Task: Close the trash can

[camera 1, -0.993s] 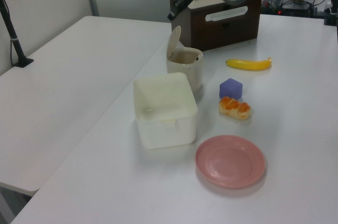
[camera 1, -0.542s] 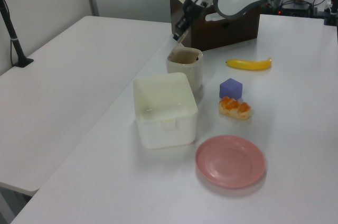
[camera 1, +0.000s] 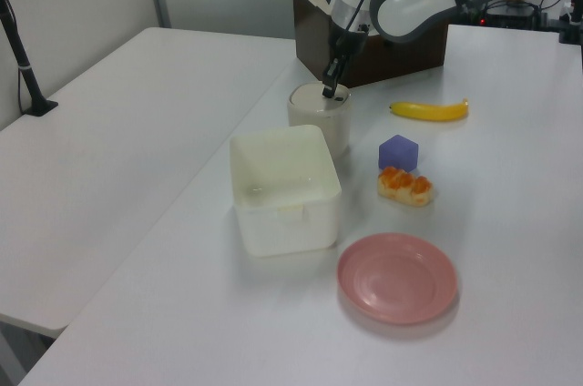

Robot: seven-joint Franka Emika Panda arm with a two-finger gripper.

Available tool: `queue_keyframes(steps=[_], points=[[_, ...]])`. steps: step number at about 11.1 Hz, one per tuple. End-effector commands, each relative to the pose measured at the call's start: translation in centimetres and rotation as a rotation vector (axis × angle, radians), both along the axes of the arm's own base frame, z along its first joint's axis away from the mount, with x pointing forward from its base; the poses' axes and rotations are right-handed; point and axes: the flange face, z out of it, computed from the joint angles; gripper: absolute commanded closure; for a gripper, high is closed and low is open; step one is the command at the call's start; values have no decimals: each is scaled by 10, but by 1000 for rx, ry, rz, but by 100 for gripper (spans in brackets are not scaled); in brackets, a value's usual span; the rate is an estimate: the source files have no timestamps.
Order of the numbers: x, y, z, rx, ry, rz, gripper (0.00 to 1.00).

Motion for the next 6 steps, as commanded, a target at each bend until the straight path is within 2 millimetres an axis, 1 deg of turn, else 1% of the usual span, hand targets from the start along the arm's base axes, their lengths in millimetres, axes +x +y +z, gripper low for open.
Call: queue_keyframes(steps=[1, 2, 3, 4, 5, 6], points=[[-12, 2, -25, 9, 61, 20, 89], [-12, 0, -15, 13, 47, 16, 89], [-16, -4, 10, 23, 17, 11, 89], [-25, -15, 38, 34, 1, -4, 84], [-39, -24, 55, 43, 56, -15, 59], [-52, -30, 69, 52, 105, -23, 24]])
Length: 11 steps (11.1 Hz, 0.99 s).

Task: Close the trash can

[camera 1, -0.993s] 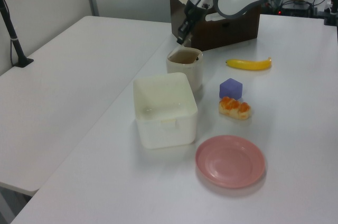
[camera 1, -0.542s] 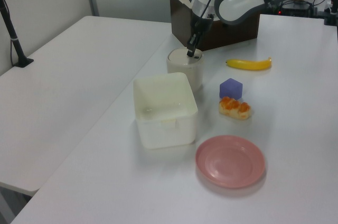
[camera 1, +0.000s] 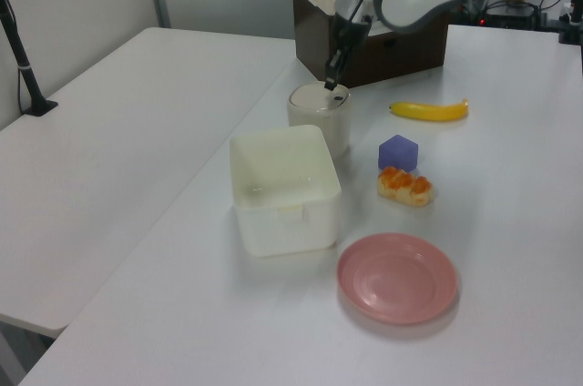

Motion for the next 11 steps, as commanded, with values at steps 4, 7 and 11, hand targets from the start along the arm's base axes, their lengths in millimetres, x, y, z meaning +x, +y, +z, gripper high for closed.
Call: queue_keyframes(steps=[4, 7, 11], points=[[-95, -32, 82, 67, 301, -31, 0], [-112, -52, 107, 81, 283, -48, 0], [-112, -54, 105, 86, 287, -63, 0]])
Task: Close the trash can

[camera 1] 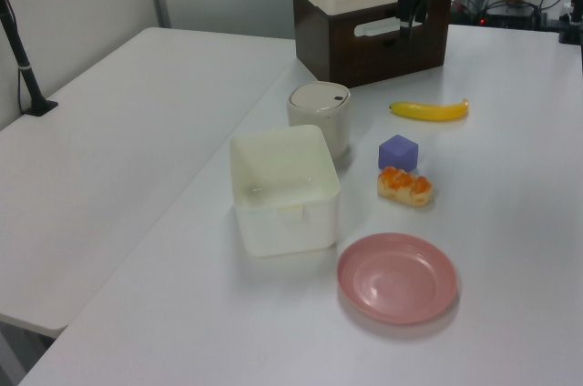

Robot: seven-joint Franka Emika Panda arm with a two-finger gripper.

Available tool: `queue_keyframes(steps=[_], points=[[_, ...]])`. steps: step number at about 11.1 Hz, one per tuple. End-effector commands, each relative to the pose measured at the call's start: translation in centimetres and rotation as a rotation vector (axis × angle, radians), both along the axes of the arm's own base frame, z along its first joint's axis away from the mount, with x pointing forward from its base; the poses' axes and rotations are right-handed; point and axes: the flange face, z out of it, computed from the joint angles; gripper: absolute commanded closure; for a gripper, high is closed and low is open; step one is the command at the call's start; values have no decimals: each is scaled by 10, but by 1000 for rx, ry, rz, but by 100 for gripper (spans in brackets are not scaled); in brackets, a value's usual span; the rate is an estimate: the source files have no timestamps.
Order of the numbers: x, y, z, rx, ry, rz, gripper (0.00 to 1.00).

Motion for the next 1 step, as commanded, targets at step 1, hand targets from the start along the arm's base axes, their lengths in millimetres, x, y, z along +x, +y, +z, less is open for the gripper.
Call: queue_keyframes(steps=[1], points=[[-9, 5, -3, 25, 20, 19, 0]])
